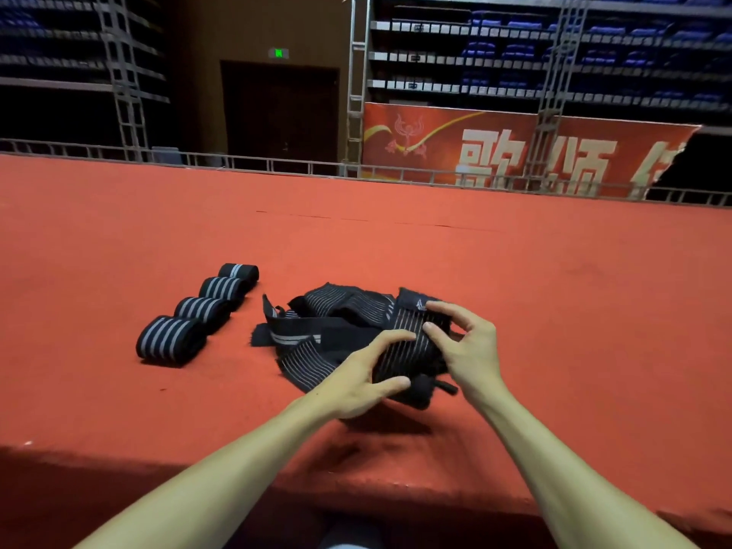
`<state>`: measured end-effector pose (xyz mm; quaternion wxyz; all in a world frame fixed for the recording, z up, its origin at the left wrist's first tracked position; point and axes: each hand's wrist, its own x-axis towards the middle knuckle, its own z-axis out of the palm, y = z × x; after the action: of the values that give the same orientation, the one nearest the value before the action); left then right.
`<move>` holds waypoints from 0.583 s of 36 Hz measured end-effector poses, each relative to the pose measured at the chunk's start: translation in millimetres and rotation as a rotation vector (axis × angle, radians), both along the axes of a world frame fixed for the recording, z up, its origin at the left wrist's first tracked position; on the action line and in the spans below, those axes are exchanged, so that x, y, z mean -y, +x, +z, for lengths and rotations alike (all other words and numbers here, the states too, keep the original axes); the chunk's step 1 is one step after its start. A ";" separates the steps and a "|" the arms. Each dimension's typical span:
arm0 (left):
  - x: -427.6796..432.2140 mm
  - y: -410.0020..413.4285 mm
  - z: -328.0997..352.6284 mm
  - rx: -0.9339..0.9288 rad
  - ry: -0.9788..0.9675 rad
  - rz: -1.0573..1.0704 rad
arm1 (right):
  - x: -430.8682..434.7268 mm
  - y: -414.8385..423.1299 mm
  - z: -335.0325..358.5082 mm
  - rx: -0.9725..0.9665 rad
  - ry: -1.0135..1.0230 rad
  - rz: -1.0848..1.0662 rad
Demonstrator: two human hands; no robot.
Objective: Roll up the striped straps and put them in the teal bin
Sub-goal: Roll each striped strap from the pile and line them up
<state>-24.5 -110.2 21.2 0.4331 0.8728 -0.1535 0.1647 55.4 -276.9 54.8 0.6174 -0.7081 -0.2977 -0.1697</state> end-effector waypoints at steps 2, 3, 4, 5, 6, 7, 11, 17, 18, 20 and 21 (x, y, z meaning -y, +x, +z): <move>3.9 0.0 2.7 0.006 0.017 -0.022 | 0.3 2.1 14.1 -0.029 0.011 0.068; 5.3 -0.7 3.9 0.010 0.033 -0.028 | 0.6 3.1 20.3 -0.052 -0.010 0.114; 6.2 -1.7 5.3 0.012 0.045 -0.024 | 1.0 4.9 25.0 -0.062 -0.056 0.149; 6.1 -2.2 5.9 0.010 0.052 -0.012 | 1.3 7.4 29.3 -0.050 -0.113 0.158; 5.9 -3.8 7.1 0.009 0.060 -0.001 | 1.5 9.8 32.9 -0.025 -0.165 0.139; 4.7 -5.5 7.8 0.012 0.069 0.007 | 1.5 12.3 36.6 0.000 -0.187 0.112; -5.0 -12.1 6.5 -0.047 0.117 0.034 | 0.1 21.3 55.7 0.090 -0.066 0.027; -12.2 -15.5 -13.6 -0.189 0.290 0.103 | -4.2 18.0 76.6 0.109 -0.014 0.035; -13.8 -16.3 -15.2 -0.202 0.277 0.126 | -4.0 17.7 77.2 0.123 -0.022 0.024; -18.3 -16.9 -17.0 -0.212 0.224 0.168 | -2.0 16.0 77.4 0.146 -0.066 0.008; -19.9 -16.2 -16.9 -0.213 0.185 0.186 | -0.6 14.6 76.6 0.146 -0.105 0.014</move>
<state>-40.7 -90.3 4.3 0.3474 0.9320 -0.0400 0.0957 70.0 -276.2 131.3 0.5573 -0.7231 -0.3554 -0.2005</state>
